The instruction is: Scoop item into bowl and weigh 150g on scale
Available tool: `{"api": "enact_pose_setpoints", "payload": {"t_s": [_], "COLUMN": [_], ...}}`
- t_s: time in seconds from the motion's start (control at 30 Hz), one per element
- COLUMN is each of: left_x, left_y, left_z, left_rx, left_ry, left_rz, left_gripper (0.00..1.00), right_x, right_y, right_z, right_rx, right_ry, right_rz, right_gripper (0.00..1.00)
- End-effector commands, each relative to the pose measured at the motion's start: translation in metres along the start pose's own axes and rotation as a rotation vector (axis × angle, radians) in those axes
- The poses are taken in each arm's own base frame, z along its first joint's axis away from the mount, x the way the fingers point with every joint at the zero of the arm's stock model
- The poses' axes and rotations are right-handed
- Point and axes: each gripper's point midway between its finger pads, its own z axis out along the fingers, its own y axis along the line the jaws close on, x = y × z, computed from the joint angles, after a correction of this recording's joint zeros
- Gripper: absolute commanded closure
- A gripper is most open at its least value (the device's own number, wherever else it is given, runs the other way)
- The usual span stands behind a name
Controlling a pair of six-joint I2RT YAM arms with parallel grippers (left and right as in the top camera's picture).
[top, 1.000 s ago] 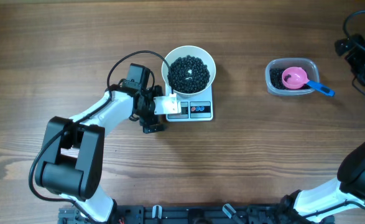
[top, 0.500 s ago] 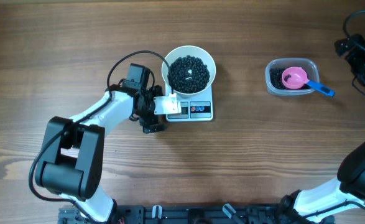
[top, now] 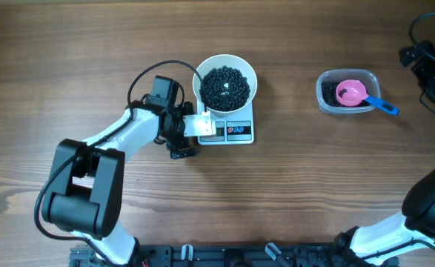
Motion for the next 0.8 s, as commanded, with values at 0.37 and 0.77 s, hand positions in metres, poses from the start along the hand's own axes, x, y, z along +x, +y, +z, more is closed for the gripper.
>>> {"api": "enact_pose_setpoints", "payload": {"t_s": [0.37, 0.77], "left_x": [0.005, 0.005], "left_y": [-0.005, -0.005], "left_z": [0.006, 0.006], "left_rx": [0.017, 0.017], "left_ry": [0.012, 0.012], "left_rz": [0.007, 0.007], "left_gripper": [0.00, 0.00], "right_x": [0.001, 0.109], "right_y": [0.182, 0.163], "right_z": [-0.173, -0.287], "right_rx": [-0.286, -0.259], "right_ry": [-0.326, -0.227], "right_rz": [-0.313, -0.235], "right_gripper": [0.00, 0.00]}}
